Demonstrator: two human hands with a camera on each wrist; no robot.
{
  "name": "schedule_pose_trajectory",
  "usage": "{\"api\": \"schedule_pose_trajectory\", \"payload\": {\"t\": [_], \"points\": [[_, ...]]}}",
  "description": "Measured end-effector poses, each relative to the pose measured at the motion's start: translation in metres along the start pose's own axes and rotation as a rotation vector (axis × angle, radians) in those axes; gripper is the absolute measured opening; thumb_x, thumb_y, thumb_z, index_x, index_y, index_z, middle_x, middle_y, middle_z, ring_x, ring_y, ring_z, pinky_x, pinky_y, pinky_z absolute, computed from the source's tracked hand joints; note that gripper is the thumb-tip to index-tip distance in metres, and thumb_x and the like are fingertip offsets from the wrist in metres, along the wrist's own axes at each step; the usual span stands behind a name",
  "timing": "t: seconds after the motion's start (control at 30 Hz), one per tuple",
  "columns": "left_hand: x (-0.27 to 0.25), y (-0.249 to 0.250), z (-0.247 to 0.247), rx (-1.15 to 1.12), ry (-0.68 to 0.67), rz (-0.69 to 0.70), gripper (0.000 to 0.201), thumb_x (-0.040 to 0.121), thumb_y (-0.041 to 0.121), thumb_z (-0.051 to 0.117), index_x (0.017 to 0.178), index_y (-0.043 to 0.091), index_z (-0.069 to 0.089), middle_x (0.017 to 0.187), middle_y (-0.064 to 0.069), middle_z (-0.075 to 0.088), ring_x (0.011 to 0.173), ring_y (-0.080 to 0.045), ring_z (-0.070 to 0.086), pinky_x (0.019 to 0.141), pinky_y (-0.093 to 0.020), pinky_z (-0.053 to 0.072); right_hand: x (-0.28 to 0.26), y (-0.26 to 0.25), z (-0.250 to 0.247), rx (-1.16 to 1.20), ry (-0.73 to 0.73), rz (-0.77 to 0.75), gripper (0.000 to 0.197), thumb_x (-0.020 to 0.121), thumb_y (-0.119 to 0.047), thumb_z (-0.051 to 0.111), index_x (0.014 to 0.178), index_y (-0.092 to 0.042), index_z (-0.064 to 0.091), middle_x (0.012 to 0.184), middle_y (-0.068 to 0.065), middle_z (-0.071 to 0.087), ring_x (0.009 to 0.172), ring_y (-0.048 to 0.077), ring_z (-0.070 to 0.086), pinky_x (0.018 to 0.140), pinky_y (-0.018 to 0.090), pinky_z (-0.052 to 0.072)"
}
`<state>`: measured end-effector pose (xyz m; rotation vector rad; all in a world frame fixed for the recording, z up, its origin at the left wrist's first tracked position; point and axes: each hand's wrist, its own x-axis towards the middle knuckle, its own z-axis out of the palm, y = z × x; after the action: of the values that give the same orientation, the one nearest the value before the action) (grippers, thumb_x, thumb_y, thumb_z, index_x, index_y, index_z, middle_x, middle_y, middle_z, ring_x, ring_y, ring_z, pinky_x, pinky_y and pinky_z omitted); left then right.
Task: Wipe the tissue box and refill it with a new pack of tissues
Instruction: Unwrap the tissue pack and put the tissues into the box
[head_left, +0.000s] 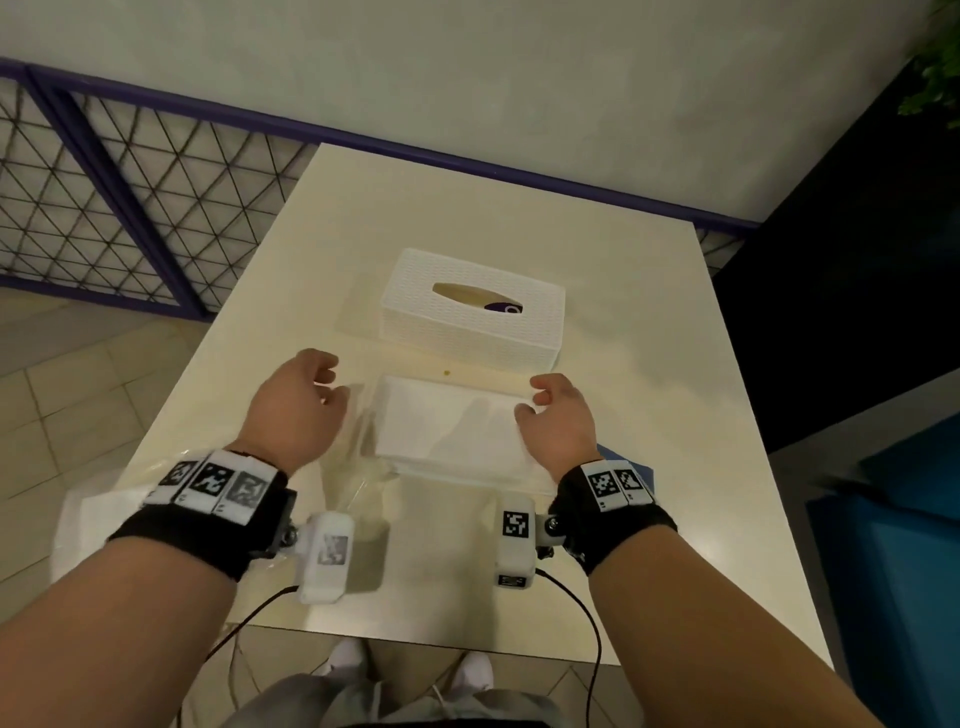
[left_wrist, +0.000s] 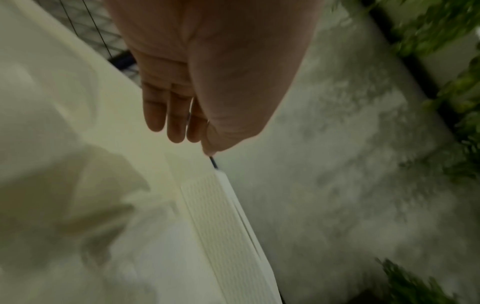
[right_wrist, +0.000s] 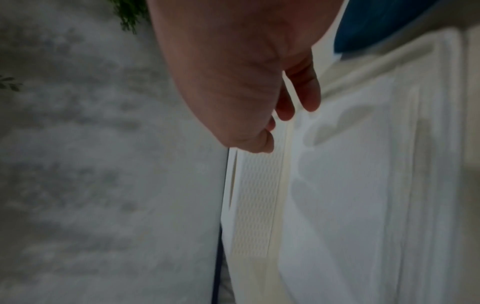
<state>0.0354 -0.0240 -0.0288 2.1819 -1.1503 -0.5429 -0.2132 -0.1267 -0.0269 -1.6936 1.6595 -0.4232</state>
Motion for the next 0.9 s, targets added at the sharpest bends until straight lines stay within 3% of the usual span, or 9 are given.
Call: {"api": "schedule_pose_trajectory", "payload": {"t": [0.07,0.13,0.2,0.3,0.4,0.47,0.7,0.8,0.9], "points": [[-0.009,-0.020,-0.026,0.099,-0.045,-0.007,0.052,0.082,0.029,0.071,0.128,0.017,0.050,0.125,-0.007,0.057,0.104,-0.020,0.058,0.085,-0.032,0.043,-0.008,-0.021,0.020,-0.012,-0.075,-0.108,0.029,0.089,-0.016,0.056,0.118,-0.015,0.058,0.115,0.004,0.064,0.104,0.019,0.061,0.080,0.020,0.041],[-0.021,-0.039,-0.051,0.267,-0.209,-0.057,0.092,0.063,0.048,0.083,0.140,0.026,0.036,0.140,-0.006,0.042,0.123,-0.023,0.049,0.097,-0.041,0.042,-0.021,-0.045,0.048,-0.030,-0.160,-0.245,0.024,0.089,-0.015,0.055,0.111,-0.015,0.064,0.113,0.003,0.067,0.102,0.019,0.063,0.084,0.020,0.044],[-0.033,-0.054,-0.068,0.494,-0.393,-0.088,0.130,0.045,0.063,0.085,0.149,0.034,0.014,0.153,-0.003,0.024,0.139,-0.026,0.031,0.110,-0.051,0.028,-0.036,-0.069,0.078,-0.068,-0.282,-0.376,0.022,0.089,-0.013,0.056,0.107,-0.015,0.068,0.113,0.003,0.068,0.102,0.018,0.063,0.089,0.020,0.044],[-0.050,-0.077,-0.074,0.679,-0.554,-0.133,0.154,0.037,0.065,0.086,0.149,0.037,-0.015,0.162,-0.004,-0.005,0.149,-0.027,-0.001,0.116,-0.058,0.001,-0.050,-0.099,0.118,-0.204,-0.486,-0.468,0.032,0.088,-0.006,0.052,0.117,-0.013,0.066,0.124,0.006,0.062,0.113,0.021,0.059,0.096,0.022,0.043],[-0.064,-0.093,-0.066,0.732,-0.556,-0.140,0.154,0.040,0.065,0.084,0.146,0.036,-0.024,0.161,-0.003,-0.016,0.148,-0.026,-0.012,0.114,-0.060,-0.005,-0.053,-0.113,0.145,-0.456,-0.718,-0.420,0.058,0.087,-0.013,0.057,0.143,-0.016,0.040,0.143,0.007,0.044,0.129,0.024,0.047,0.106,0.030,0.040],[-0.071,-0.100,-0.060,0.726,-0.523,-0.146,0.152,0.042,0.068,0.082,0.146,0.036,-0.026,0.160,-0.001,-0.019,0.148,-0.026,-0.012,0.115,-0.060,-0.005,-0.055,-0.117,0.155,-0.589,-0.795,-0.391,0.066,0.088,-0.021,0.058,0.148,-0.018,0.031,0.147,0.009,0.035,0.131,0.027,0.045,0.107,0.035,0.041],[-0.076,-0.114,-0.053,0.682,-0.450,-0.105,0.149,0.043,0.076,0.075,0.146,0.035,-0.024,0.161,-0.004,-0.014,0.148,-0.028,-0.008,0.115,-0.061,-0.001,-0.065,-0.128,0.164,-0.651,-0.589,-0.468,0.043,0.084,-0.016,0.059,0.126,-0.015,0.053,0.125,0.011,0.042,0.114,0.030,0.051,0.096,0.042,0.050],[-0.076,-0.115,-0.053,0.657,-0.445,-0.109,0.149,0.042,0.077,0.075,0.147,0.035,-0.023,0.161,-0.005,-0.012,0.148,-0.028,-0.007,0.114,-0.060,-0.002,-0.069,-0.132,0.161,-0.652,-0.570,-0.589,0.036,0.085,-0.008,0.055,0.120,-0.008,0.060,0.121,0.012,0.052,0.110,0.029,0.056,0.092,0.033,0.050],[-0.076,-0.116,-0.052,0.640,-0.447,-0.113,0.150,0.042,0.076,0.076,0.147,0.035,-0.022,0.161,-0.005,-0.012,0.148,-0.028,-0.007,0.115,-0.060,-0.003,-0.070,-0.131,0.157,-0.544,-0.606,-0.529,0.034,0.084,-0.009,0.057,0.118,-0.005,0.057,0.119,0.011,0.061,0.110,0.027,0.058,0.082,0.028,0.045]]}}
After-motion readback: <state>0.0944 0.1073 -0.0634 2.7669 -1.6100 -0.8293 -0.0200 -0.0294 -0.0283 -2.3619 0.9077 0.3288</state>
